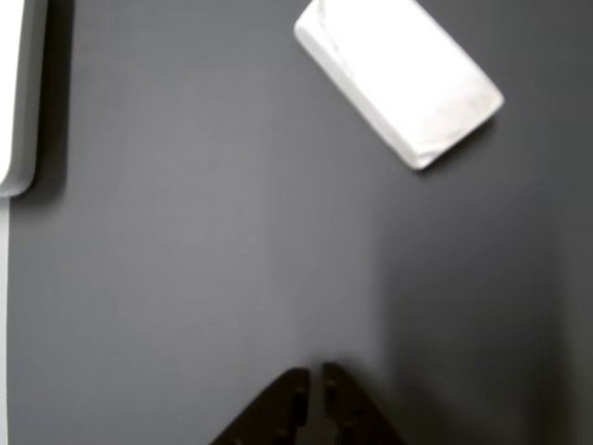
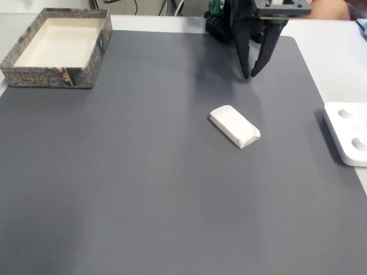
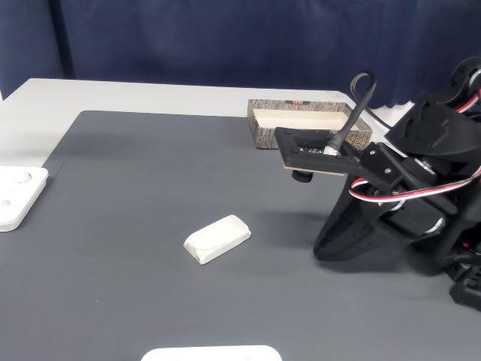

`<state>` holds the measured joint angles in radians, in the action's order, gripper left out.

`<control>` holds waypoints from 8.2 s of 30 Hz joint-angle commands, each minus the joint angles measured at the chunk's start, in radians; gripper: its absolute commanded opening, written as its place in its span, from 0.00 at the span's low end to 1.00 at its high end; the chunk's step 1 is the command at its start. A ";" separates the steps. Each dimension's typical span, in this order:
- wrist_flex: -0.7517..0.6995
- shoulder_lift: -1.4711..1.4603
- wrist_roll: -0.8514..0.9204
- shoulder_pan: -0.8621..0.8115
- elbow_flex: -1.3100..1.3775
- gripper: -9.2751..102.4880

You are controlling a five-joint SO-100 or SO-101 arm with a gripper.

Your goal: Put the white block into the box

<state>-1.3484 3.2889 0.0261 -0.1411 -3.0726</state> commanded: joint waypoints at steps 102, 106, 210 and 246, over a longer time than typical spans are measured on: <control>0.071 -1.266 -0.123 -0.149 0.988 0.07; 0.071 -1.401 -0.126 -0.152 1.114 0.07; 0.051 -1.907 -1.015 -0.206 1.522 0.37; 0.020 -2.134 -1.023 -0.150 1.695 0.38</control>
<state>-1.3177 1.1490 -1.0002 -0.3145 -1.4419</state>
